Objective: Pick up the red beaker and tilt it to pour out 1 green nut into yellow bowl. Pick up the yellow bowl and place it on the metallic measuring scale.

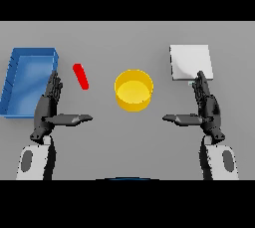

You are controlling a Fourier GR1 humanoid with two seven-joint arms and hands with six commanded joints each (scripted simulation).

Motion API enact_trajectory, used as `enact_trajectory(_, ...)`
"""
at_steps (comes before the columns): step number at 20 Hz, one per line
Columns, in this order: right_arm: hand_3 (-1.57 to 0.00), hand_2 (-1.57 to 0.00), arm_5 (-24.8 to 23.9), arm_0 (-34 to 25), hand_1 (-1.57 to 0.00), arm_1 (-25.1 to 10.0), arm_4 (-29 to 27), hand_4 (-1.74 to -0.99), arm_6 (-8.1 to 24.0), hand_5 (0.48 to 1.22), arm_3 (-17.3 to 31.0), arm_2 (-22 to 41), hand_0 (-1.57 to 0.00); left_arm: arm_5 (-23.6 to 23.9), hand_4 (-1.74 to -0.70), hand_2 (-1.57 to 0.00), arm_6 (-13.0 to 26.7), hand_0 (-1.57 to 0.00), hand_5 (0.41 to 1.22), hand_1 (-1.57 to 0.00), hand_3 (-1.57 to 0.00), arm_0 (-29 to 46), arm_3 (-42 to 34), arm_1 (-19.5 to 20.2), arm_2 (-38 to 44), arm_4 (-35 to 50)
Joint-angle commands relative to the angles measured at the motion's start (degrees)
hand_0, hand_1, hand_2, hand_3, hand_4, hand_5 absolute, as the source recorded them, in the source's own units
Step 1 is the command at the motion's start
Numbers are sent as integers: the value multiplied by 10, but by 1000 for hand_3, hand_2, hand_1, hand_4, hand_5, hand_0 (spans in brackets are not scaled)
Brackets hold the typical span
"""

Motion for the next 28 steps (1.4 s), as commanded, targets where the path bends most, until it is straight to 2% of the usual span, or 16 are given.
enact_trajectory(1, 1, 1, -1, 0, 1, 1, 1, -1071, 0, 578, 0, 1, 1, 0, -1141, 1, 0, 1, 660, 1, 1, 0, 0, 1, 1, 1)
enact_trajectory(6, 1, 1, -6, 6, 1, 9, 8, -1071, -1, 578, -6, 10, 1, -6, -1141, 1, -1, 1, 660, 1, 1, 2, -1, 9, 8, 9)
enact_trajectory(7, 1, 1, -25, 20, 1, -14, 75, -1071, -36, 578, -33, 37, 1, -13, -1141, 1, -14, 1, 660, 1, 1, 27, -34, 26, -19, -22)
enact_trajectory(8, 1, 1, -37, 36, 1, -20, 118, -1072, -58, 577, -52, 59, 1, -18, -1143, 1, -23, 1, 660, 1, 1, 49, -66, 39, -32, -39)
enact_trajectory(10, 1, 1, -49, 50, 1, -30, 166, -1064, -53, 577, -71, 80, 1, -21, -1142, 1, -6, 1, 662, 1, 1, 71, -99, 47, -53, -60)
enact_trajectory(12, 1, 1, -50, 50, 1, -27, 177, -1084, -44, 585, -70, 87, 1, -25, -1136, 1, 17, 1, 657, 1, 1, 74, -115, 53, -62, -67)
enact_trajectory(14, 1, 1, -38, 57, 1, -31, 164, -1118, -53, 600, -77, 86, 1, -23, -1139, 1, 38, 1, 652, 1, 1, 69, -119, 54, -61, -67)
enact_trajectory(16, 1, 1, -33, 54, 1, -31, 155, -1147, -52, 614, -77, 84, 1, -24, -1137, 1, 44, 1, 649, 1, 1, 61, -105, 49, -65, -71)
enact_trajectory(20, 1, 1, -14, 44, 1, -30, 127, -1197, -49, 627, -68, 77, 1, -26, -1158, 1, 61, 1, 645, 1, 1, -7, -16, 48, -44, -65)
enact_trajectory(23, 1, 1, -9, 54, 1, -30, 120, -1219, -67, 626, -73, 75, 1, -23, -1178, 1, 30, 1, 648, 1, 1, -52, 56, 52, -25, -68)
enact_trajectory(25, 1, 1, -11, 51, 1, -27, 122, -1225, -55, 627, -71, 77, 1, -27, -1176, 1, 19, 1, 640, 1, 1, -86, 99, 51, -23, -73)
enact_trajectory(28, 1, 1, -10, 53, 1, -29, 123, -1227, -58, 625, -76, 78, 1, -29, -1183, 1, 1, 1, 637, 1, 1, -133, 151, 48, -15, -73)
